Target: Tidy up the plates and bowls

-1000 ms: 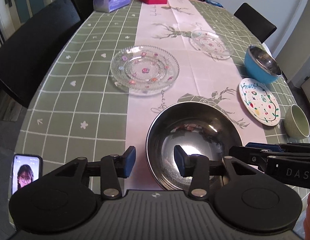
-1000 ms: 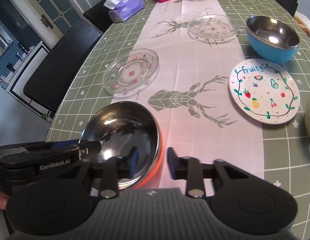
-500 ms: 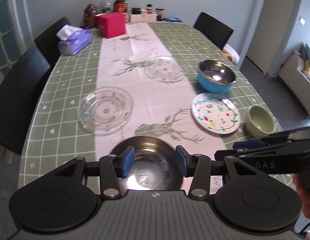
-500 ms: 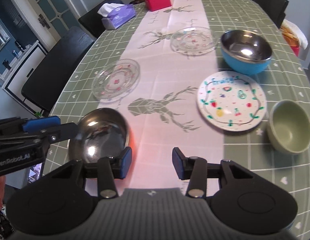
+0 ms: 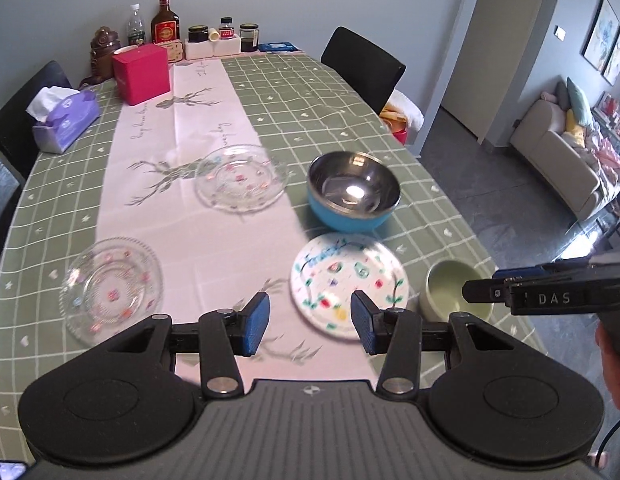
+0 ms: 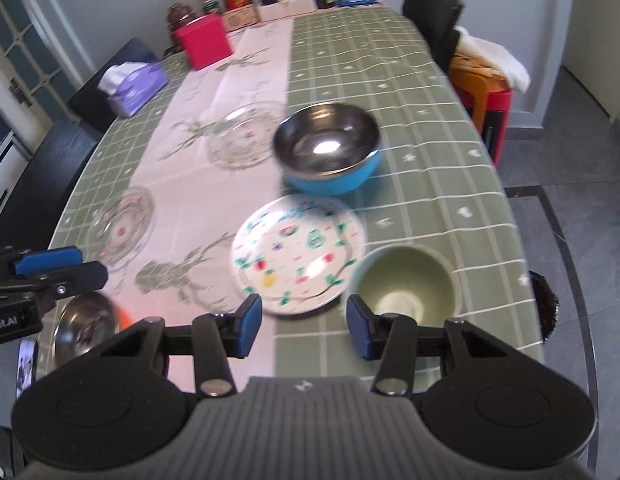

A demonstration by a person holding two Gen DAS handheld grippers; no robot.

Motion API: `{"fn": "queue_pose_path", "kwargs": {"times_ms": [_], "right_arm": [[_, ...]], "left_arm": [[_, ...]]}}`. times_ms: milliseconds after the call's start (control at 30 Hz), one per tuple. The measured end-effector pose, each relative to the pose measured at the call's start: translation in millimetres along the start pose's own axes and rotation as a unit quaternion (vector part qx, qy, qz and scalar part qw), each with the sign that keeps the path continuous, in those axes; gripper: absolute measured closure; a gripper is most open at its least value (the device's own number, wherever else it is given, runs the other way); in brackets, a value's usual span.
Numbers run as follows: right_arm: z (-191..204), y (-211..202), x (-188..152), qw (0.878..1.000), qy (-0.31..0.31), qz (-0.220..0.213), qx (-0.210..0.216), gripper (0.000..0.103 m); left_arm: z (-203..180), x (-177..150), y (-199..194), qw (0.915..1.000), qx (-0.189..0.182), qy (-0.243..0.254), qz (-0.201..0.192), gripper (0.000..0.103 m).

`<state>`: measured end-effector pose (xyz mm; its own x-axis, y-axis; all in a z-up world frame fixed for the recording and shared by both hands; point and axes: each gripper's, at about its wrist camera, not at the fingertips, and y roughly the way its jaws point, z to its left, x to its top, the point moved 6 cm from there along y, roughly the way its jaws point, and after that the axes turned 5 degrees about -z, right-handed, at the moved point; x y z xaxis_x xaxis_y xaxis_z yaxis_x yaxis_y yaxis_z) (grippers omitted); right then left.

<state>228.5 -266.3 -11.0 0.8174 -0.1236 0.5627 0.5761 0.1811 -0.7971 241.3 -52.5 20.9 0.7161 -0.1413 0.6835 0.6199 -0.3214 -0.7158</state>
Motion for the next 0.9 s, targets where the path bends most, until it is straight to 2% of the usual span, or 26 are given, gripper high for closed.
{"fn": "queue_pose_path", "kwargs": {"times_ms": [167,333,467,633,900], "right_arm": [[-31,18,28,0.999,0.032,0.008,-0.020,0.056],[-44,39,55,0.999,0.039,0.011,-0.033,0.057],[-46,59,72,0.999,0.040,0.017,-0.030,0.058],[-44,84,92,0.999,0.040,0.022,-0.030,0.059],[-38,125,109,0.998,0.034,0.046,-0.039,0.064]], "left_arm": [[-13,30,35,0.9997,-0.015,-0.013,0.014,0.049],[-20,49,77,0.9988,-0.005,-0.019,0.045,0.049],[-22,59,103,0.9979,0.007,-0.018,0.061,0.050],[-19,73,130,0.9973,0.029,-0.022,0.063,0.054],[-11,81,169,0.9954,0.046,-0.029,0.078,0.056]]}}
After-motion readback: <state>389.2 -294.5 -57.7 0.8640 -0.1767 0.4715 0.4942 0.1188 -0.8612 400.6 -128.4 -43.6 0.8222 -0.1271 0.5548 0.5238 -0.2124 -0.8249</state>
